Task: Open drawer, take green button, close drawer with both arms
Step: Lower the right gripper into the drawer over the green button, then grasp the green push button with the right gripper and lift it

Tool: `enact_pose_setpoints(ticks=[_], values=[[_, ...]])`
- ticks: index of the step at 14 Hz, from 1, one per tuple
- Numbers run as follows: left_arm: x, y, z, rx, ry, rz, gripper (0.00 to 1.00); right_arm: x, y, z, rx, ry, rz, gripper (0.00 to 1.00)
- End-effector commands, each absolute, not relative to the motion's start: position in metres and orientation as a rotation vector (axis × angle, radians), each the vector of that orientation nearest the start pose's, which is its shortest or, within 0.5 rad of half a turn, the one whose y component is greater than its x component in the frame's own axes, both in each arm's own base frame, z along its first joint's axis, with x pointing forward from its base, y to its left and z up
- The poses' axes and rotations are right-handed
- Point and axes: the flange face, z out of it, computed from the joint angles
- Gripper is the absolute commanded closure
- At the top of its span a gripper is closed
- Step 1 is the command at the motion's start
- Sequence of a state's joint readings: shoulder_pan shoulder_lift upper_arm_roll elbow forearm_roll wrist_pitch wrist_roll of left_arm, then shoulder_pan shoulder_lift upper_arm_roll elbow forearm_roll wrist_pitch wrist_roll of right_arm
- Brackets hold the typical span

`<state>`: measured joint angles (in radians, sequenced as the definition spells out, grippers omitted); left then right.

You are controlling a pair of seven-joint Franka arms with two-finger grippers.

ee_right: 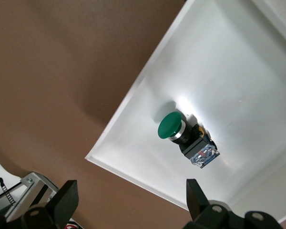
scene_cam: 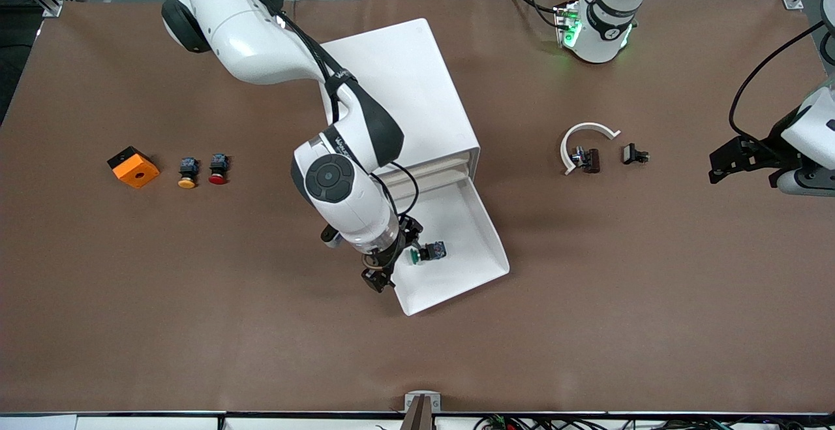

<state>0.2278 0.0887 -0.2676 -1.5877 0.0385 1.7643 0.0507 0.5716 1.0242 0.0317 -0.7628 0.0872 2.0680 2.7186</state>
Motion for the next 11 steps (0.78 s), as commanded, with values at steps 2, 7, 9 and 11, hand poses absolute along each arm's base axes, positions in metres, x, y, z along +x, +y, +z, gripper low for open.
enact_pose_setpoints(ticks=[2, 7, 9, 11], values=[[0.594, -0.028, 0.592, -3.098, 0.169, -0.165, 0.00, 0.672, 0.483, 0.328, -1.285, 2.530, 0.195, 0.00], [0.594, -0.021, 0.594, -3.082, 0.142, -0.166, 0.00, 0.665, 0.495, 0.324, -1.446, 2.441, 0.156, 0.00], [0.594, -0.020, 0.594, -3.082, 0.139, -0.166, 0.00, 0.652, 0.509, 0.323, -1.648, 2.335, 0.118, 0.00], [0.594, -0.018, 0.594, -3.082, 0.132, -0.166, 0.00, 0.646, 0.514, 0.321, -1.821, 2.221, 0.076, 0.00]])
